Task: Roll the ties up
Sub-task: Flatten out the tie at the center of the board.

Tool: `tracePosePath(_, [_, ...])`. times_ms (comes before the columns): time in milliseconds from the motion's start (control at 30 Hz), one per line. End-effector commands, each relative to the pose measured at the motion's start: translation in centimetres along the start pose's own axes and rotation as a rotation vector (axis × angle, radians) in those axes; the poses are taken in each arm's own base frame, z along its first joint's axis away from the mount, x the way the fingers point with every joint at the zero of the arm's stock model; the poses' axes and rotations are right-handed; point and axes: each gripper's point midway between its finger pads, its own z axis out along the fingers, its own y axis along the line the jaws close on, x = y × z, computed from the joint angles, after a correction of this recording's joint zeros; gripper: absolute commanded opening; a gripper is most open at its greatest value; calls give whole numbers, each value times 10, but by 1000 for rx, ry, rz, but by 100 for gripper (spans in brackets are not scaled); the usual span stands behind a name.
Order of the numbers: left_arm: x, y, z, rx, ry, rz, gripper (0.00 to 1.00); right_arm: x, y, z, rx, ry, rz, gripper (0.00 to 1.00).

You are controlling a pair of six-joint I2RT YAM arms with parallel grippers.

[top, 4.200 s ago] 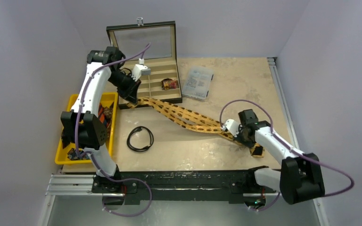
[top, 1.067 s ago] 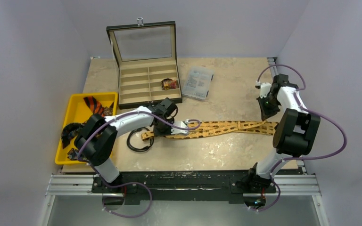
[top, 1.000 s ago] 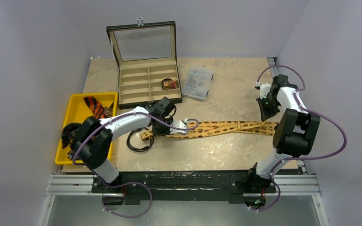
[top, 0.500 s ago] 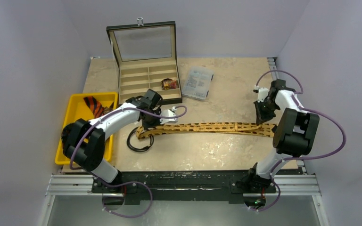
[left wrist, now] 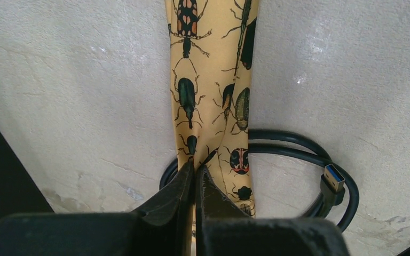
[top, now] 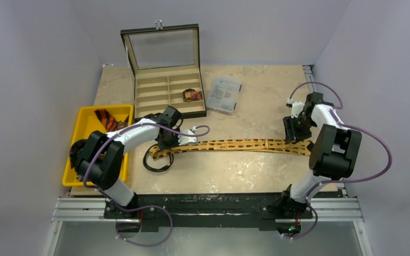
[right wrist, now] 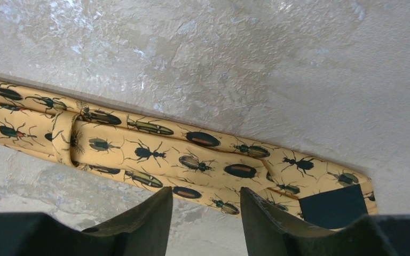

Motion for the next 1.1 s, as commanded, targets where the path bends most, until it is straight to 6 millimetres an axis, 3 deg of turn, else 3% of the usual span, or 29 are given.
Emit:
tracePosePath(0, [-1, 10, -5, -20, 7, 12, 2, -11, -6, -28, 60, -71, -47, 46])
tracePosePath(167, [-13, 11, -13, -8, -39, -15, 37, 3, 7, -13, -4, -25, -13, 45])
tracePosePath(300, [-28, 12, -28, -9, -111, -40, 52, 18, -1, 6, 46, 23, -14, 43])
tracePosePath(333, [-31, 12, -32, -11, -129, -42, 68, 18, -5, 10, 61, 26, -16, 42])
tracePosePath(367, [-35, 13, -37, -18, -149, -46, 74, 19, -8, 14, 74, 34, -10, 40])
tracePosePath(400, [-40, 14, -42, -25, -173, -53, 89, 19, -13, 17, 93, 45, -10, 40])
tracePosePath(433, [-44, 16, -48, -33, -194, -60, 96, 20, -17, 20, 111, 56, -13, 40])
tracePosePath(567, [-62, 21, -72, -76, -291, -91, 100, 25, -39, 28, 183, 102, -41, 40])
tracePosePath(767, [-83, 23, -102, -126, -443, -144, 100, 43, -110, 15, 289, 152, -58, 40])
tracePosePath(867, [-98, 25, -115, -152, -550, -205, 100, 43, -138, 6, 319, 149, -60, 40])
tracePosePath(967, [-116, 19, -126, -151, -693, -192, 100, 37, -149, -1, 327, 139, -80, 41])
tracePosePath(1067, [-125, 15, -129, -82, -717, -299, 100, 29, -143, -12, 297, 108, -106, 44])
